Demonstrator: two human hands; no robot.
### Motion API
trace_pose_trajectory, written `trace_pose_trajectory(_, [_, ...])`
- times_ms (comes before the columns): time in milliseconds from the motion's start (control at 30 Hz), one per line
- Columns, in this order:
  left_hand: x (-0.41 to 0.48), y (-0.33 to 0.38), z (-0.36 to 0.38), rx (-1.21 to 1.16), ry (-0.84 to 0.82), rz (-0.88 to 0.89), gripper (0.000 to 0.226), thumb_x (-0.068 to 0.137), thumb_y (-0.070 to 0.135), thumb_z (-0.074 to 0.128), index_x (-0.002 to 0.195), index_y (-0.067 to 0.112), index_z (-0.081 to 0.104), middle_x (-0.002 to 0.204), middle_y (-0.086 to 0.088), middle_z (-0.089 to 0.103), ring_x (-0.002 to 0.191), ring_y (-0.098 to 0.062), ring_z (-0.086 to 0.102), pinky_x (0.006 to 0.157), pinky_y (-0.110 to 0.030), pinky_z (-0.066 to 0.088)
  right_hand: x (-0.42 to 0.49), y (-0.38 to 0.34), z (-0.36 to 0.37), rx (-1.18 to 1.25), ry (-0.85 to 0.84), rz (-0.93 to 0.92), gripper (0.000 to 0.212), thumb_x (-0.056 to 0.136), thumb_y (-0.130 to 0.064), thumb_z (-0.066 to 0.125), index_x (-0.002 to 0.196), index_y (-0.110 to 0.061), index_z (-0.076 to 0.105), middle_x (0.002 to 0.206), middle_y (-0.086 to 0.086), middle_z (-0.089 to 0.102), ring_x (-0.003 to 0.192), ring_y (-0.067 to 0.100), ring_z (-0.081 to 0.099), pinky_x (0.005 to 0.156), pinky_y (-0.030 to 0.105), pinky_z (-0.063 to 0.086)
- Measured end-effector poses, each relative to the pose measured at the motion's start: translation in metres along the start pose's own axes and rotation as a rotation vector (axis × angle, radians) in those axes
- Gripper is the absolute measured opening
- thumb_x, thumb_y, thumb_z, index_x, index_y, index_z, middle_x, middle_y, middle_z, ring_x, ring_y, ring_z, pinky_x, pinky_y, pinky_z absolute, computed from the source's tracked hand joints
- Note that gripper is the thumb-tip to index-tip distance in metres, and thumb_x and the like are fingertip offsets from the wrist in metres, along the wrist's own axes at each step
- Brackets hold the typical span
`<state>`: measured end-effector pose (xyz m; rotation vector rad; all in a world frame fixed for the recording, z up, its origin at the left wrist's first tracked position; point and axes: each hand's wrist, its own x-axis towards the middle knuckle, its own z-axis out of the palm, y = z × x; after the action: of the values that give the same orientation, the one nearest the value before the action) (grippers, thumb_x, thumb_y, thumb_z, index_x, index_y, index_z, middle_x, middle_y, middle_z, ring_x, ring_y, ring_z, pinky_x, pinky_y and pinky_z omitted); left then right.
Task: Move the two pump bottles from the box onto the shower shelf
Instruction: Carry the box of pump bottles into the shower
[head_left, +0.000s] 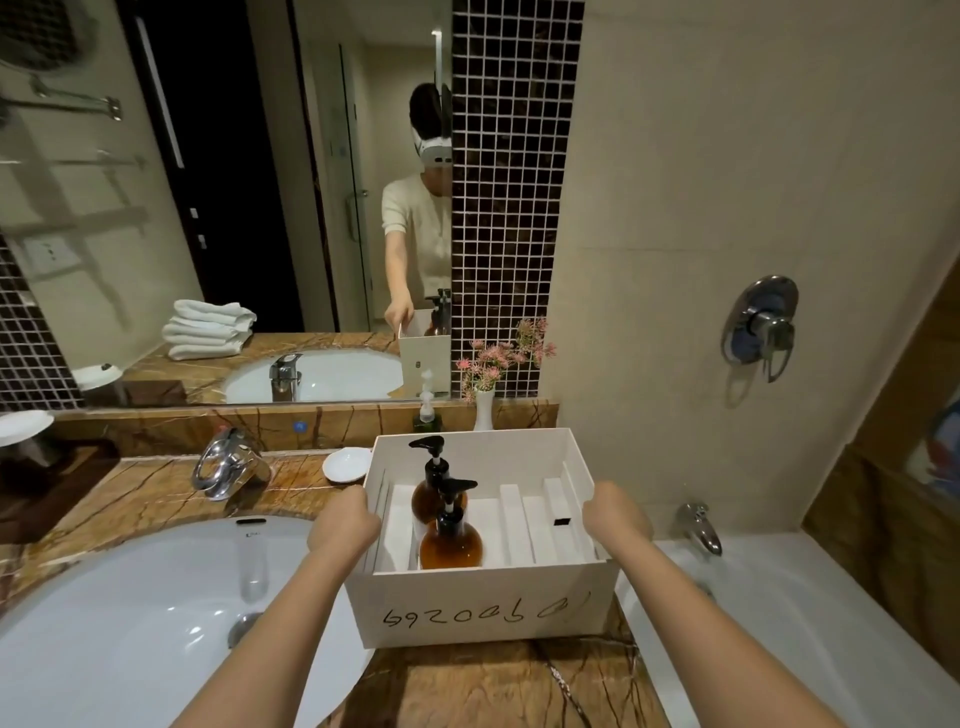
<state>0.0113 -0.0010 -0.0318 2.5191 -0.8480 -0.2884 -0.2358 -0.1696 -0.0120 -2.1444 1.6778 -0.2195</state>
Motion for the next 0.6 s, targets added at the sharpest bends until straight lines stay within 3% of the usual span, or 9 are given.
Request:
trace_pose_trajectory(100, [-0.003, 0.011, -0.02, 0.015, 0.022, 0.04, 0.008, 0.085, 0.009, 0.045, 0.08, 0.014, 0.049, 0.072, -0.002, 0.049, 0.079, -0.025, 0.057, 0.064, -0.031, 0.046, -0.001, -0.008, -0.021, 0.025, 0.008, -0.019, 0.032, 0.091, -0.007, 0.039, 0.114, -0.011, 0.061, 0.109, 0.01, 0.065, 0.096, 0.031, 0.062, 0.071, 0.029, 0.046])
trace_pose_trajectory(233, [-0.009, 0.039, -0.065, 0.008, 0.04, 0.09, 0.019, 0.085, 0.006, 0.044, 0.069, 0.016, 0.043, 0.07, 0.0, 0.047, 0.073, -0.022, 0.052, 0.056, -0.028, 0.038, -0.007, -0.019, -0.061, 0.052, 0.029, -0.034, 0.033, 0.09, -0.006, 0.039, 0.115, -0.009, 0.061, 0.11, 0.013, 0.066, 0.097, 0.031, 0.062, 0.072, 0.028, 0.044])
trace_pose_trajectory(367, [-0.02, 0.068, -0.118, 0.045, 0.035, 0.135, 0.008, 0.084, 0.007, 0.045, 0.08, 0.013, 0.047, 0.076, -0.001, 0.049, 0.077, -0.023, 0.052, 0.059, -0.029, 0.039, -0.018, -0.03, -0.111, 0.039, 0.019, -0.036, 0.034, 0.09, -0.008, 0.038, 0.116, -0.008, 0.061, 0.107, 0.012, 0.065, 0.083, 0.028, 0.056, 0.07, 0.027, 0.044])
trace_pose_trajectory(600, [-0.047, 0.117, -0.203, 0.075, 0.037, 0.174, 0.006, 0.085, 0.007, 0.044, 0.08, 0.011, 0.046, 0.083, -0.007, 0.051, 0.08, -0.025, 0.053, 0.064, -0.031, 0.04, -0.044, -0.054, -0.207, 0.005, 0.004, -0.054, 0.031, 0.09, -0.01, 0.041, 0.117, -0.003, 0.056, 0.11, 0.015, 0.063, 0.08, 0.029, 0.055, 0.061, 0.027, 0.043])
